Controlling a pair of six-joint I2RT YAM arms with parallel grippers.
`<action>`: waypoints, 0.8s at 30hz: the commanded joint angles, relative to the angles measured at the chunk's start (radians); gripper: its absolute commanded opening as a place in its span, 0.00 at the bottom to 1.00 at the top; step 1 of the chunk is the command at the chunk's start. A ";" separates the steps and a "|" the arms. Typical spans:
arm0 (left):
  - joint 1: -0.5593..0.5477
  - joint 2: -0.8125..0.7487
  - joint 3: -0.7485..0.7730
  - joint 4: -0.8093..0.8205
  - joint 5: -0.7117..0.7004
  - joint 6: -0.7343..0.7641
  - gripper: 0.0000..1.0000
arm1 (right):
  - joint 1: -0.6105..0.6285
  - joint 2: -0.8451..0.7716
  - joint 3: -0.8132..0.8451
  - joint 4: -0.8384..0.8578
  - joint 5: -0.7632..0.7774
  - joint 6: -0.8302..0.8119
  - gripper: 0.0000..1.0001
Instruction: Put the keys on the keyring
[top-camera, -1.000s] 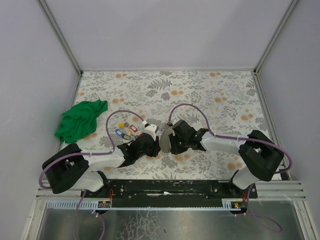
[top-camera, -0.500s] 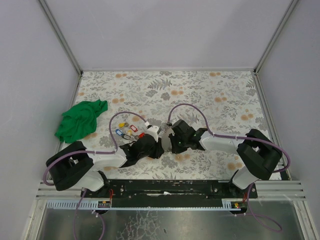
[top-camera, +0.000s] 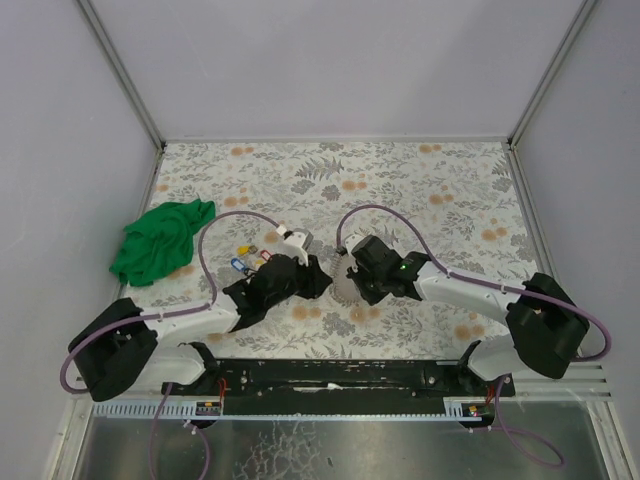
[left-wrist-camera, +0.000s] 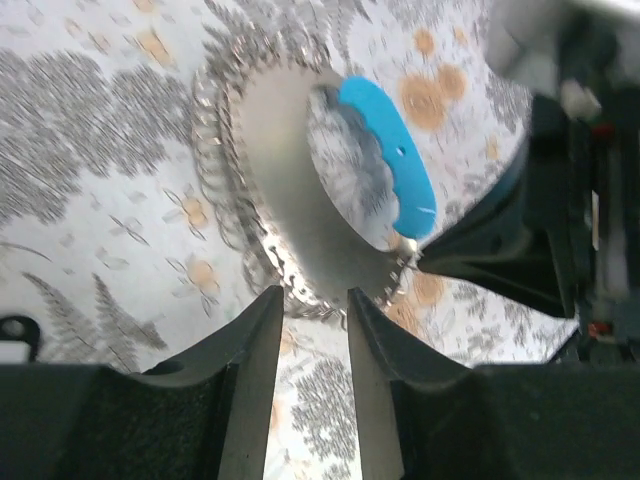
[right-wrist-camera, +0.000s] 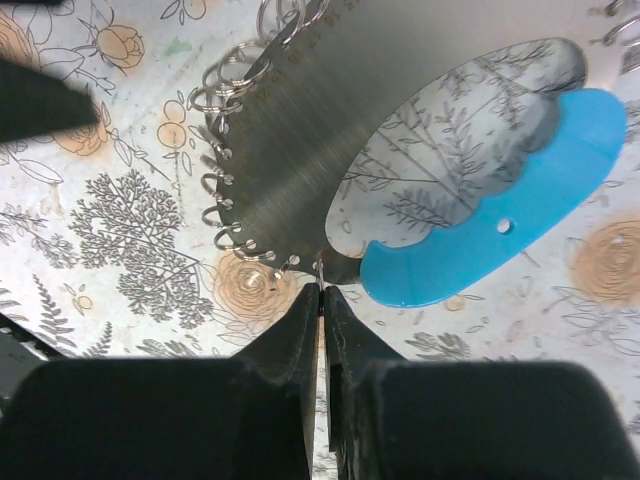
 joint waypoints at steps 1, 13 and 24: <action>0.065 0.048 0.065 0.043 0.008 0.079 0.32 | -0.007 -0.060 0.045 -0.040 0.078 -0.139 0.09; 0.119 0.353 0.137 0.337 0.224 -0.043 0.29 | -0.007 -0.148 -0.016 0.082 0.147 -0.259 0.09; 0.070 0.440 0.034 0.667 0.347 -0.245 0.27 | -0.006 -0.328 -0.192 0.473 0.043 -0.440 0.07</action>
